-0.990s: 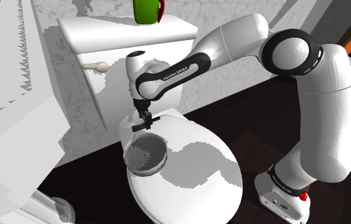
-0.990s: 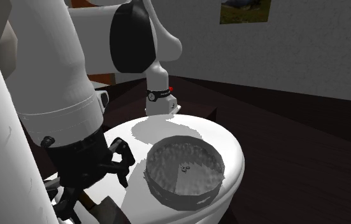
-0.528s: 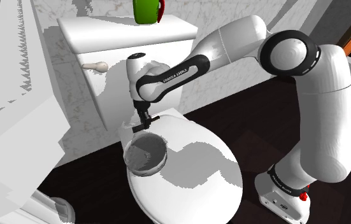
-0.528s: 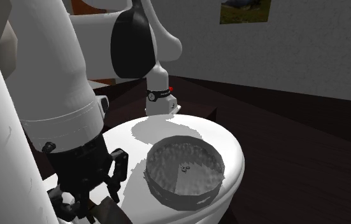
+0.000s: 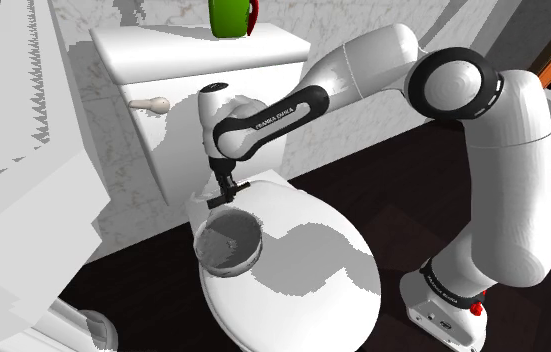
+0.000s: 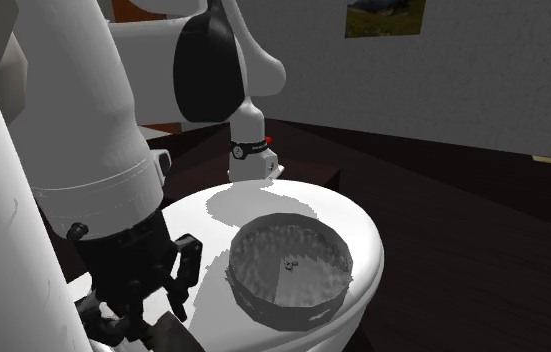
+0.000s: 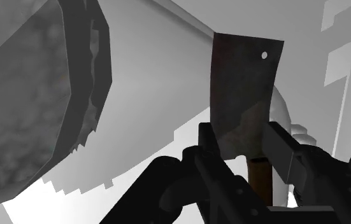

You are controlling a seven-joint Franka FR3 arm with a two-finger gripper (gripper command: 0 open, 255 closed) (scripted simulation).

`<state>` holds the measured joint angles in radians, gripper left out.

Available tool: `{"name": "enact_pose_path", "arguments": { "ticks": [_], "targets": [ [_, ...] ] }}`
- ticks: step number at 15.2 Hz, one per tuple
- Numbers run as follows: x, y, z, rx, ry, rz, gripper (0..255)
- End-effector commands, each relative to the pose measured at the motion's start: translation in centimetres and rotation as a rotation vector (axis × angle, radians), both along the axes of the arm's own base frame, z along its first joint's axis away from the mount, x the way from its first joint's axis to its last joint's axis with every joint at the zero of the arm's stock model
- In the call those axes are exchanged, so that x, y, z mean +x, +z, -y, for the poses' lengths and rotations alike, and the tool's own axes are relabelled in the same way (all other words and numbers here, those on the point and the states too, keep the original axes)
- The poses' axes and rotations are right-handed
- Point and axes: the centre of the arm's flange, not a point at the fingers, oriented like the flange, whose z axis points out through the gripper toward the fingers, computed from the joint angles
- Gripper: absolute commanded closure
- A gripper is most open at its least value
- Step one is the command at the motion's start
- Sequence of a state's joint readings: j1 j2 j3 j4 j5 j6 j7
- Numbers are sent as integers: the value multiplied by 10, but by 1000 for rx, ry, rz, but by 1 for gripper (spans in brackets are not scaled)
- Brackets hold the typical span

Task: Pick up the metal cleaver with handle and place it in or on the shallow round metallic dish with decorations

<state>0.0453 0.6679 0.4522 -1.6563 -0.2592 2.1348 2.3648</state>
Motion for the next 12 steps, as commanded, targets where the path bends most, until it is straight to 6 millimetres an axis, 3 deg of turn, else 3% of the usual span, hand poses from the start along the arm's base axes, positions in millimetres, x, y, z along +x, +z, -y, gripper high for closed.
{"name": "enact_pose_path", "arguments": {
  "ticks": [1, 5, 6, 7, 10, 12],
  "targets": [
    [3, 17, 6, -21, -8, -26, 255],
    [3, 38, 6, -21, -8, -26, 255],
    [-10, 9, 5, -35, 4, -65, 255],
    [-10, 9, 5, -35, 4, -65, 0],
    [12, 27, 28, -11, 81, -18, 0],
    [15, 25, 32, -7, 93, -11, 0]
  ]
}}
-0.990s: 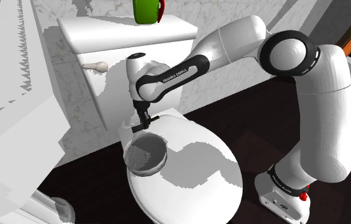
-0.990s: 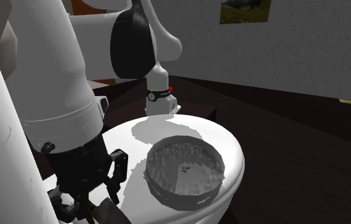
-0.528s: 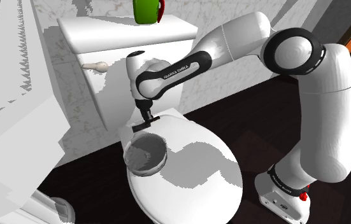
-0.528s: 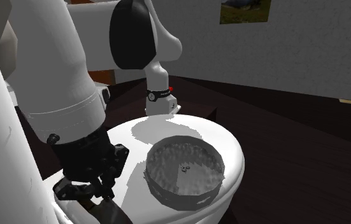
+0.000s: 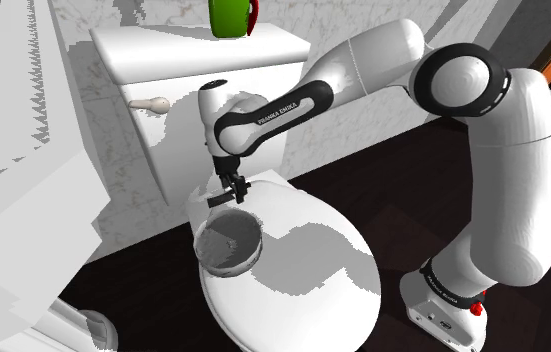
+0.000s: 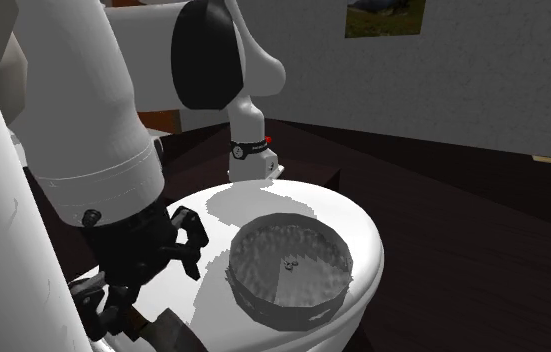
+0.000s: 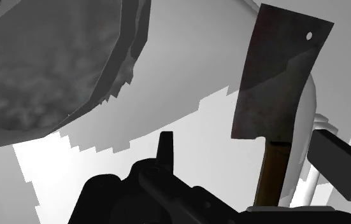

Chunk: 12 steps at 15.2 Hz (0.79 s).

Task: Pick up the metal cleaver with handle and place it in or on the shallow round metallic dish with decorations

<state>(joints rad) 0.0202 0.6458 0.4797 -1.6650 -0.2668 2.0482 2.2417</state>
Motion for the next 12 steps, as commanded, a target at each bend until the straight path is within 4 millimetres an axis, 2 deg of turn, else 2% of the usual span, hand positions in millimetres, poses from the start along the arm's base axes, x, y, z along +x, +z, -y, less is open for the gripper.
{"name": "enact_pose_path", "arguments": {
  "ticks": [1, 7, 12],
  "targets": [
    [23, 11, 26, 13, -38, 45, 0],
    [18, -18, 26, 13, -38, 45, 0],
    [18, -18, 26, 13, -38, 45, 0]
  ]
}}
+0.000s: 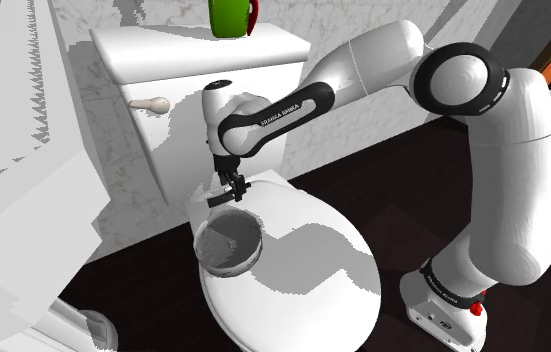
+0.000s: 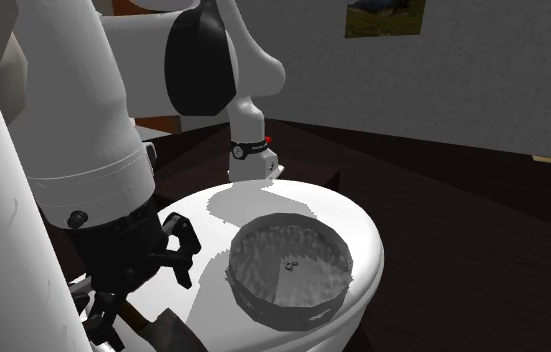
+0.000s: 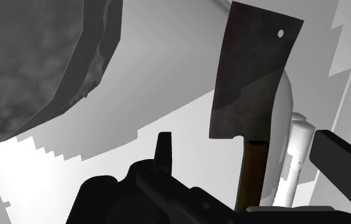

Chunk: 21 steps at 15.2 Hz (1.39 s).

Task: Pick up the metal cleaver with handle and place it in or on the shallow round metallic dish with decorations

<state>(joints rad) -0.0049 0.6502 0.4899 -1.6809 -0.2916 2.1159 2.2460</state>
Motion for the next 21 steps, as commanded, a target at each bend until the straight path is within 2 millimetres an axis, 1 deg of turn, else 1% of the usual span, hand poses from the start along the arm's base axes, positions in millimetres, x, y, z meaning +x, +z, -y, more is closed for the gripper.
{"name": "enact_pose_path", "arguments": {
  "ticks": [1, 2, 3, 4, 5, 6, 7, 9, 11, 12, 21],
  "targets": [
    [12, -15, 19, -6, -32, -5, 0],
    [12, -15, 19, -6, -32, -5, 0],
    [9, -18, 18, -6, -32, -5, 255],
    [7, -16, 19, -6, -32, -5, 255],
    [5, -15, 15, -6, -32, -5, 255],
    [5, -17, 15, -6, -32, -5, 255],
    [6, -18, 16, -6, -33, -6, 255],
    [2, -13, 19, -5, -32, -6, 255],
    [3, -12, 21, -5, -32, -6, 255],
    [12, -15, 19, -6, -32, -5, 255],
    [12, 33, 19, -6, -32, -5, 255]
  ]
}}
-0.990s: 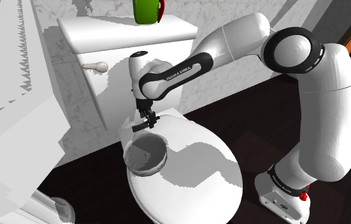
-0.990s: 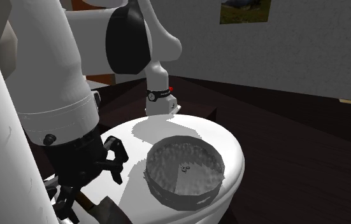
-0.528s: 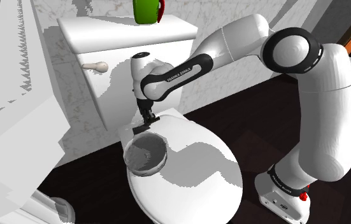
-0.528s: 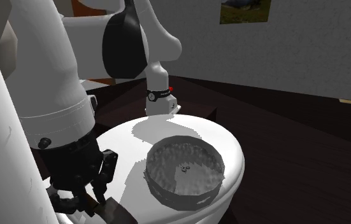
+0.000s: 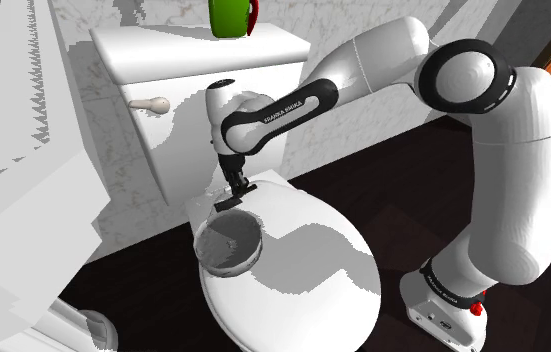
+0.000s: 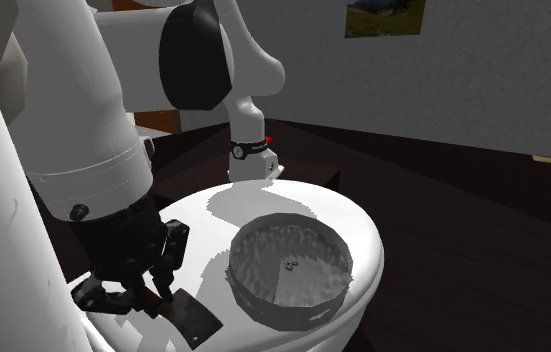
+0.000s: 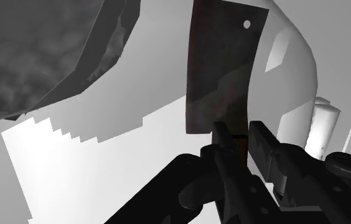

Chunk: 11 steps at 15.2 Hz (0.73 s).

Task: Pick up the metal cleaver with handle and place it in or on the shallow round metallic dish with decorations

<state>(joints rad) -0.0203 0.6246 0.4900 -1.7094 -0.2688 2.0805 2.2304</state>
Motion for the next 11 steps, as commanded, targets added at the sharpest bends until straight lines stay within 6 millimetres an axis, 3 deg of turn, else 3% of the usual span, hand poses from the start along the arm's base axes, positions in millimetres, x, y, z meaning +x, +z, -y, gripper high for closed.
{"name": "enact_pose_path", "arguments": {
  "ticks": [1, 11],
  "targets": [
    [19, 36, 9, 6, -28, 36, 255],
    [19, 89, 9, 6, -28, 36, 255]
  ]
}}
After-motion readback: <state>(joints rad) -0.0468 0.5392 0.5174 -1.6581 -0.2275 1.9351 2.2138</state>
